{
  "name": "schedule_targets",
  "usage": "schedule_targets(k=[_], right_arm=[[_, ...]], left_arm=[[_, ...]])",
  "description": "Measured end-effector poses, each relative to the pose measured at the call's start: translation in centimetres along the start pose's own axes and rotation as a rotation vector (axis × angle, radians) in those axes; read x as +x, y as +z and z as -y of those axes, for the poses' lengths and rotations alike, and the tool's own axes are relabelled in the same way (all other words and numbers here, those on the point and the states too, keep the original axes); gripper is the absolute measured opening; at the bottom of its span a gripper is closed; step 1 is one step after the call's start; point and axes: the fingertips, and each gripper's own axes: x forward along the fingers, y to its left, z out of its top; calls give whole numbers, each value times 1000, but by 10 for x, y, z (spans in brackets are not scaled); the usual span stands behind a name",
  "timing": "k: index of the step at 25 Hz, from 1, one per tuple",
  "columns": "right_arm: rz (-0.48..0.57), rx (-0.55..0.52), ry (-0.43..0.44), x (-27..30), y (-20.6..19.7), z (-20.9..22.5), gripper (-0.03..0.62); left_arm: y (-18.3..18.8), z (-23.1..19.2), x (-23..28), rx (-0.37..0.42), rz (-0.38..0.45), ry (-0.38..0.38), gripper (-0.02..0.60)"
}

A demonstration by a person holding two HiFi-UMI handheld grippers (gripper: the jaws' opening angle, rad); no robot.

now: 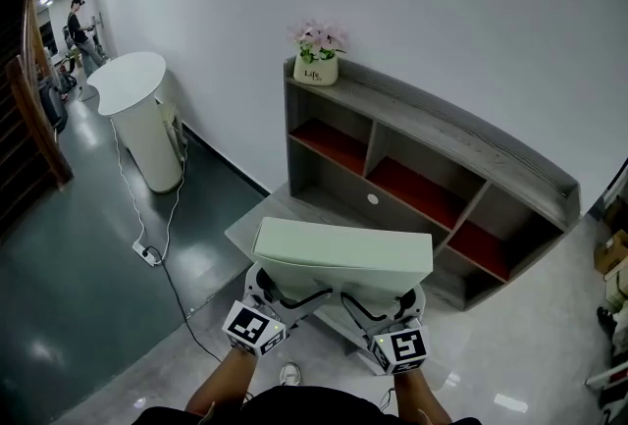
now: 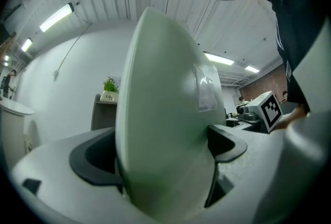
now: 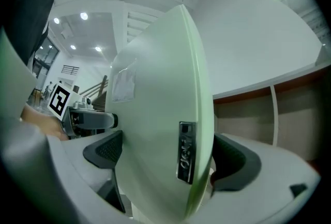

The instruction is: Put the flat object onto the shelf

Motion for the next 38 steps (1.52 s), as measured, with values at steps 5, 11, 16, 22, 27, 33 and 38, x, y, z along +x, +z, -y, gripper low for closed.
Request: schedule_targets(k=[5, 11, 16, 22, 27, 33, 38], right_arm=[[-1, 9, -102, 0, 3, 13, 526], [12, 13, -258, -22, 7, 39, 526], [11, -27, -361, -42, 19, 73, 526], [35, -81, -442, -69, 40, 123, 526], [92, -106, -471, -82, 64, 161, 526], [147, -140, -484, -89, 99, 198, 526], [175, -161, -508, -96, 132, 223, 525]], left_arm=[[3, -4, 25, 12, 6, -114, 537], [7, 16, 58, 6, 36, -262, 537], [19, 40, 98, -6, 51, -375, 537], [36, 76, 150, -36, 75, -459, 537], [60, 95, 187, -37, 123, -483, 537], [100, 109, 221, 4, 184, -499, 537], [134, 121, 246, 22, 215, -519, 537]])
